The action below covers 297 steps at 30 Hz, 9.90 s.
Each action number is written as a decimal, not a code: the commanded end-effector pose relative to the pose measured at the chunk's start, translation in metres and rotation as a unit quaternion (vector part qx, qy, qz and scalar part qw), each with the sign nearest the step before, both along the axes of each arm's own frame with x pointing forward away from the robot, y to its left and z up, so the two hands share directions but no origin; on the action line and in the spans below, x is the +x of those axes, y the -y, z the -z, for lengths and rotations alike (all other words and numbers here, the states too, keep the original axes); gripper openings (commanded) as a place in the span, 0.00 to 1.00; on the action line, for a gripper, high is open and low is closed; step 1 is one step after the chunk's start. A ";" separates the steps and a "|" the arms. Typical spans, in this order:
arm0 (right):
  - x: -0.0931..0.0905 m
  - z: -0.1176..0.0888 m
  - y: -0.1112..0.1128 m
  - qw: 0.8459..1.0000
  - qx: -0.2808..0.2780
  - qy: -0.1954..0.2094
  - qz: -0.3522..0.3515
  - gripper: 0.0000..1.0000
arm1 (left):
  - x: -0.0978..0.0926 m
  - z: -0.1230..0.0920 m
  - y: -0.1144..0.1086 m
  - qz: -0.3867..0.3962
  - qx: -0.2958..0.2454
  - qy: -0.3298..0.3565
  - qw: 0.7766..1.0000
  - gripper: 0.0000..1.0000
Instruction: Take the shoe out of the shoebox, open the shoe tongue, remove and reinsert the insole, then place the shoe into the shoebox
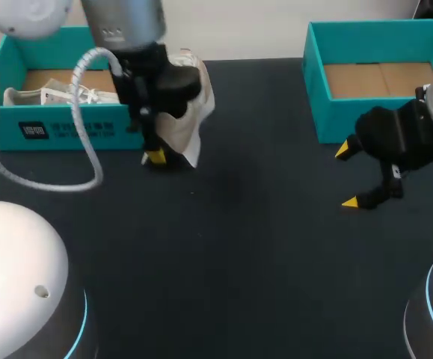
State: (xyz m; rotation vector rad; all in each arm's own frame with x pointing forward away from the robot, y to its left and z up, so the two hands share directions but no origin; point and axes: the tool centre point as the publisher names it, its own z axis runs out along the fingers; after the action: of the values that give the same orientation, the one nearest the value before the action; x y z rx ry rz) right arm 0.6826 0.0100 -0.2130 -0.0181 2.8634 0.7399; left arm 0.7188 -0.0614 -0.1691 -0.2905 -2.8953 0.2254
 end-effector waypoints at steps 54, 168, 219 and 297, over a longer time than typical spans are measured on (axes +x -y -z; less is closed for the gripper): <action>0.000 0.001 -0.001 1.000 -0.001 0.000 0.000 1.00 | 0.236 -0.002 -0.303 0.013 0.022 -0.034 0.999 0.00; 0.000 0.001 -0.001 1.000 -0.001 0.000 0.000 1.00 | 0.423 0.025 -0.386 0.681 0.111 0.074 0.720 0.00; 0.000 0.001 -0.001 1.000 -0.001 0.000 0.000 1.00 | 0.466 0.174 -0.362 0.608 0.080 0.052 0.788 0.00; 0.000 0.001 -0.001 1.000 -0.001 0.000 0.000 1.00 | 0.334 0.137 -0.345 0.628 0.030 0.135 0.766 1.00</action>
State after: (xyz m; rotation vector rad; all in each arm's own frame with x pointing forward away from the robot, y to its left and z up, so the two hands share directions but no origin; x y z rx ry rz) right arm 0.6825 0.0101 -0.2130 -0.0185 2.8633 0.7399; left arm 1.0659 0.2821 -0.3084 -2.1454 -2.1887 -0.0597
